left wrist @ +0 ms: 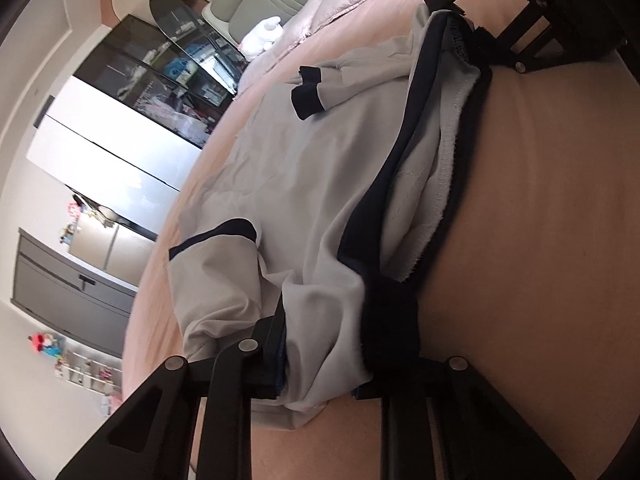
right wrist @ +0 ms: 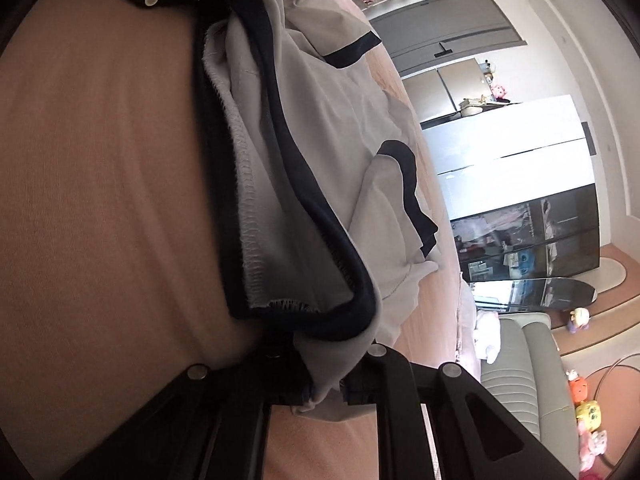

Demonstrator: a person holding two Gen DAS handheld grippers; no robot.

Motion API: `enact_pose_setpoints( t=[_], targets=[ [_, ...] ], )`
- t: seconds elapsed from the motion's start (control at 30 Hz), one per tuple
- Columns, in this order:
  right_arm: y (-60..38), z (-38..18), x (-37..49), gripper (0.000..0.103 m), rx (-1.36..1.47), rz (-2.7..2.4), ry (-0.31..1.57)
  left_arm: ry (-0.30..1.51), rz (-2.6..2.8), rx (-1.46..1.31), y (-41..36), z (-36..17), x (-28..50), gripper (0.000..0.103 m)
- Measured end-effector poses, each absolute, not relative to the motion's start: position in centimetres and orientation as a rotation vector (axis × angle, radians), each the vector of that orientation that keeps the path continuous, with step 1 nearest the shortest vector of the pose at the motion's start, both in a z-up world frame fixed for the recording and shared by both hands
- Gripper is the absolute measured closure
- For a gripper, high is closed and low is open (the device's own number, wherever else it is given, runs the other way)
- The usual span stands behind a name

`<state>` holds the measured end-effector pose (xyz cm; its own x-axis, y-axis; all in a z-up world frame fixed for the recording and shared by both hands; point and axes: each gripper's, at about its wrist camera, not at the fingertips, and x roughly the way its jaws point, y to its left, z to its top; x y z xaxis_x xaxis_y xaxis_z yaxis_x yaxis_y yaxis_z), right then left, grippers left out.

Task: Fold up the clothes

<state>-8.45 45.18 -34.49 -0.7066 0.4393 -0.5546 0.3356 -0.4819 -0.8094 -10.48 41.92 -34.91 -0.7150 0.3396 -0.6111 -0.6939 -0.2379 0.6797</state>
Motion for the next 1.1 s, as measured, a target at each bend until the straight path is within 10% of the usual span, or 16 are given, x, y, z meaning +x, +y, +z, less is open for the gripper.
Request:
enact_pose_setpoints(
  t=[1.1],
  targets=[
    [40.9,-25.7,-3.7,0.094,-1.311,2.375,-1.555,1.384,1.939,-0.507,40.2,-26.8,-6.1,0.094]
  ],
)
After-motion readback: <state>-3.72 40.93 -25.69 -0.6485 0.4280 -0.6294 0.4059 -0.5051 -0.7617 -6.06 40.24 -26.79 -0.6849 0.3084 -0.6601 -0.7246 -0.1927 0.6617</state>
